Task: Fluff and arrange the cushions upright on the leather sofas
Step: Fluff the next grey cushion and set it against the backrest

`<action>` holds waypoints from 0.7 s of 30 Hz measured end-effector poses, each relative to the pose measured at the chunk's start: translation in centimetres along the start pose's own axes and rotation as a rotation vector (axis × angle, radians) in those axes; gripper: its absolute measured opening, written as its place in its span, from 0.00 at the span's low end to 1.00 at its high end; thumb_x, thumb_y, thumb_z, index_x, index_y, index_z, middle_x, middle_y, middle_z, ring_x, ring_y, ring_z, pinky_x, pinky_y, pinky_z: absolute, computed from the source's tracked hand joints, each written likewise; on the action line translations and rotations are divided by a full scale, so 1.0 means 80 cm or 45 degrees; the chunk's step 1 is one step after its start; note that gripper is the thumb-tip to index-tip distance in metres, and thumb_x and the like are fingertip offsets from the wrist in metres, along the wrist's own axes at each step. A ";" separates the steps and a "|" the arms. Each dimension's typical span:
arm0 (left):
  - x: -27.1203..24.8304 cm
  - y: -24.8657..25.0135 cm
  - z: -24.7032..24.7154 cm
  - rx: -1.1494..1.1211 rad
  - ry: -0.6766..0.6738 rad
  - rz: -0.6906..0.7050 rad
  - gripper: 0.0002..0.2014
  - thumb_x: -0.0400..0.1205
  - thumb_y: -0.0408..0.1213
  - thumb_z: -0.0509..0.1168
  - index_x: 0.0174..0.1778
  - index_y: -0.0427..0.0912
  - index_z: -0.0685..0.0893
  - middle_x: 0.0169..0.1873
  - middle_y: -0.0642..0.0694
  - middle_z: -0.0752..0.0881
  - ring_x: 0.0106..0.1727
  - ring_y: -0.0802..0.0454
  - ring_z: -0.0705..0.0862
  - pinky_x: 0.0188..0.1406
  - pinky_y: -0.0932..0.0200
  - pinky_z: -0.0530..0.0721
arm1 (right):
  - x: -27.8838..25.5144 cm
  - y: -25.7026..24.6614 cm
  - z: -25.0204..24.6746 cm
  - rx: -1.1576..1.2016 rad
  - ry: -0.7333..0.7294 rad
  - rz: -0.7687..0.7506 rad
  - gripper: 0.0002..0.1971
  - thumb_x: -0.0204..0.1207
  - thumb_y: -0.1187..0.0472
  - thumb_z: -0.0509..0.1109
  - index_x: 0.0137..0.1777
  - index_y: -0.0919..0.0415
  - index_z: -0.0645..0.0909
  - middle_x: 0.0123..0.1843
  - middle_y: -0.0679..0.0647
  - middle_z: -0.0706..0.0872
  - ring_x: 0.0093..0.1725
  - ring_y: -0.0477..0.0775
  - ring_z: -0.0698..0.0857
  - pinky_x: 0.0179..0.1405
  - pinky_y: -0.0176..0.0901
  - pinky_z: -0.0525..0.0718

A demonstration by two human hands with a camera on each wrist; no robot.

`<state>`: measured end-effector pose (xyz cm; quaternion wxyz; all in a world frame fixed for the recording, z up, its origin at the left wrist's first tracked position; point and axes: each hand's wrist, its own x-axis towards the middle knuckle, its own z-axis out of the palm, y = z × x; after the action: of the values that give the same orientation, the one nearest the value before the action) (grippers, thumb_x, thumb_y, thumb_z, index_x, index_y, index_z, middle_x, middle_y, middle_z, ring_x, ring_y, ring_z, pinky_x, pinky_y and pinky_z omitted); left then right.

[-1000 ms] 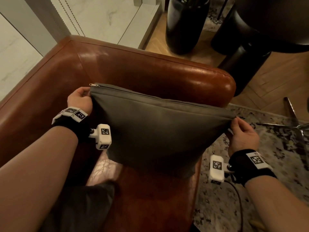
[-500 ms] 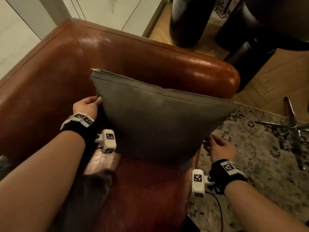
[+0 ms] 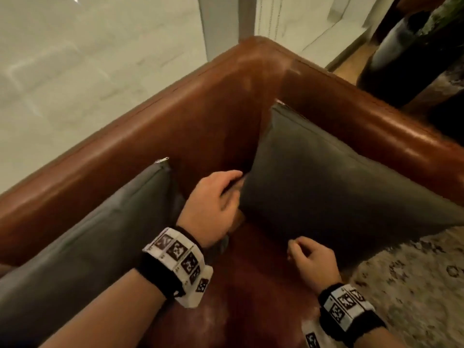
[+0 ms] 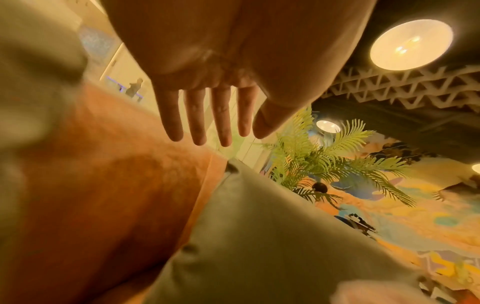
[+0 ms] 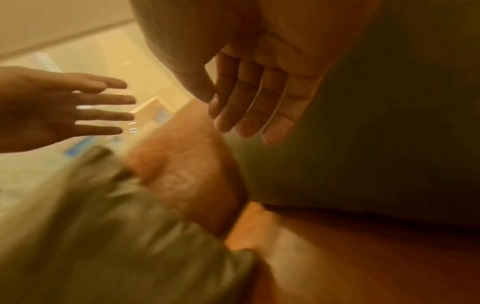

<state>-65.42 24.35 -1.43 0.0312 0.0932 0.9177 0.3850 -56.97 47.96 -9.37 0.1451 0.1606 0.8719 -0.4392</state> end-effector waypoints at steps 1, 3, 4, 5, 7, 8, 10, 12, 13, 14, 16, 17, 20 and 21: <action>-0.026 -0.004 -0.018 0.068 0.068 0.033 0.19 0.81 0.43 0.64 0.69 0.49 0.82 0.64 0.53 0.85 0.66 0.56 0.80 0.71 0.59 0.75 | 0.005 -0.034 0.015 -0.027 -0.029 -0.164 0.13 0.80 0.56 0.69 0.32 0.49 0.81 0.29 0.46 0.86 0.28 0.43 0.82 0.34 0.46 0.81; -0.071 -0.027 -0.054 0.188 0.276 0.015 0.18 0.81 0.43 0.62 0.67 0.50 0.83 0.65 0.53 0.84 0.68 0.53 0.79 0.73 0.54 0.75 | 0.014 -0.108 0.049 -0.060 -0.033 -0.511 0.11 0.80 0.56 0.69 0.34 0.48 0.82 0.32 0.44 0.84 0.34 0.43 0.83 0.40 0.47 0.81; -0.091 -0.043 -0.073 0.257 0.374 -0.039 0.18 0.82 0.44 0.61 0.67 0.50 0.83 0.66 0.52 0.84 0.70 0.51 0.79 0.74 0.51 0.74 | 0.017 -0.148 0.066 -0.064 -0.026 -0.695 0.08 0.79 0.56 0.68 0.38 0.49 0.83 0.36 0.42 0.85 0.38 0.44 0.83 0.44 0.46 0.81; -0.109 -0.062 -0.090 0.345 0.440 -0.134 0.19 0.83 0.46 0.59 0.69 0.51 0.82 0.68 0.52 0.82 0.73 0.48 0.77 0.76 0.46 0.72 | 0.018 -0.186 0.087 -0.071 -0.028 -0.868 0.07 0.78 0.55 0.67 0.42 0.52 0.85 0.40 0.42 0.85 0.43 0.45 0.83 0.48 0.43 0.81; -0.145 -0.103 -0.120 0.534 0.441 -0.412 0.23 0.84 0.51 0.52 0.75 0.53 0.76 0.76 0.51 0.77 0.79 0.43 0.71 0.81 0.39 0.64 | 0.018 -0.257 0.135 -0.110 -0.071 -1.190 0.09 0.78 0.56 0.65 0.49 0.57 0.86 0.48 0.48 0.85 0.52 0.46 0.81 0.56 0.36 0.78; -0.164 -0.127 -0.130 0.611 0.385 -0.558 0.25 0.85 0.53 0.49 0.78 0.55 0.71 0.79 0.50 0.73 0.82 0.43 0.68 0.83 0.37 0.60 | 0.017 -0.284 0.162 -0.169 -0.121 -1.340 0.10 0.78 0.57 0.65 0.52 0.58 0.86 0.52 0.50 0.86 0.56 0.48 0.81 0.61 0.37 0.77; -0.204 -0.178 -0.147 0.695 0.278 -0.782 0.27 0.85 0.57 0.43 0.82 0.59 0.64 0.81 0.50 0.70 0.83 0.43 0.66 0.83 0.36 0.57 | 0.020 -0.316 0.218 -0.453 -0.286 -1.544 0.15 0.80 0.54 0.63 0.63 0.55 0.84 0.63 0.52 0.85 0.67 0.53 0.79 0.71 0.48 0.73; -0.247 -0.222 -0.163 0.744 0.258 -0.879 0.28 0.85 0.60 0.42 0.82 0.59 0.64 0.79 0.49 0.73 0.80 0.43 0.70 0.81 0.37 0.61 | 0.027 -0.323 0.256 -0.898 -0.425 -1.580 0.22 0.84 0.46 0.57 0.75 0.49 0.75 0.74 0.50 0.78 0.77 0.55 0.73 0.81 0.55 0.62; -0.262 -0.238 -0.171 0.765 0.267 -0.893 0.29 0.85 0.60 0.42 0.81 0.57 0.67 0.77 0.48 0.76 0.78 0.43 0.72 0.80 0.38 0.64 | 0.035 -0.321 0.263 -1.051 -0.447 -1.568 0.24 0.84 0.43 0.53 0.78 0.46 0.71 0.78 0.50 0.75 0.79 0.54 0.69 0.83 0.55 0.57; -0.279 -0.253 -0.180 0.780 0.307 -0.895 0.29 0.85 0.59 0.42 0.79 0.54 0.71 0.75 0.47 0.78 0.76 0.43 0.75 0.79 0.40 0.66 | 0.043 -0.318 0.267 -1.131 -0.445 -1.554 0.26 0.84 0.41 0.50 0.80 0.46 0.68 0.79 0.49 0.73 0.81 0.54 0.67 0.84 0.54 0.53; -0.303 -0.272 -0.195 0.824 0.400 -0.887 0.27 0.86 0.55 0.43 0.75 0.51 0.77 0.69 0.46 0.82 0.72 0.42 0.78 0.77 0.41 0.67 | 0.060 -0.312 0.259 -1.121 -0.354 -1.514 0.29 0.84 0.39 0.46 0.80 0.48 0.68 0.79 0.50 0.74 0.81 0.54 0.68 0.84 0.52 0.50; -0.313 -0.276 -0.201 0.836 0.432 -0.900 0.26 0.87 0.53 0.44 0.72 0.50 0.79 0.66 0.46 0.84 0.70 0.42 0.79 0.76 0.41 0.68 | 0.069 -0.308 0.251 -1.084 -0.271 -1.502 0.29 0.83 0.40 0.46 0.78 0.49 0.71 0.76 0.50 0.77 0.79 0.55 0.70 0.84 0.52 0.51; -0.328 -0.269 -0.208 0.835 0.483 -0.896 0.24 0.86 0.51 0.45 0.63 0.47 0.83 0.53 0.43 0.87 0.57 0.38 0.83 0.63 0.41 0.76 | 0.094 -0.293 0.219 -1.026 -0.129 -1.506 0.24 0.83 0.41 0.50 0.65 0.51 0.80 0.61 0.53 0.85 0.65 0.61 0.79 0.72 0.57 0.67; -0.329 -0.261 -0.206 0.875 0.475 -0.883 0.24 0.86 0.51 0.45 0.59 0.45 0.84 0.48 0.43 0.87 0.52 0.37 0.83 0.57 0.41 0.77 | 0.099 -0.289 0.211 -0.999 -0.141 -1.535 0.23 0.82 0.42 0.51 0.58 0.54 0.82 0.54 0.55 0.86 0.58 0.64 0.81 0.63 0.59 0.72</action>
<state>-44.82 -6.67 -5.10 -0.0394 -0.2815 0.9580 0.0388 -71.70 22.45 -5.47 -0.0314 -0.4350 0.8937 -0.1050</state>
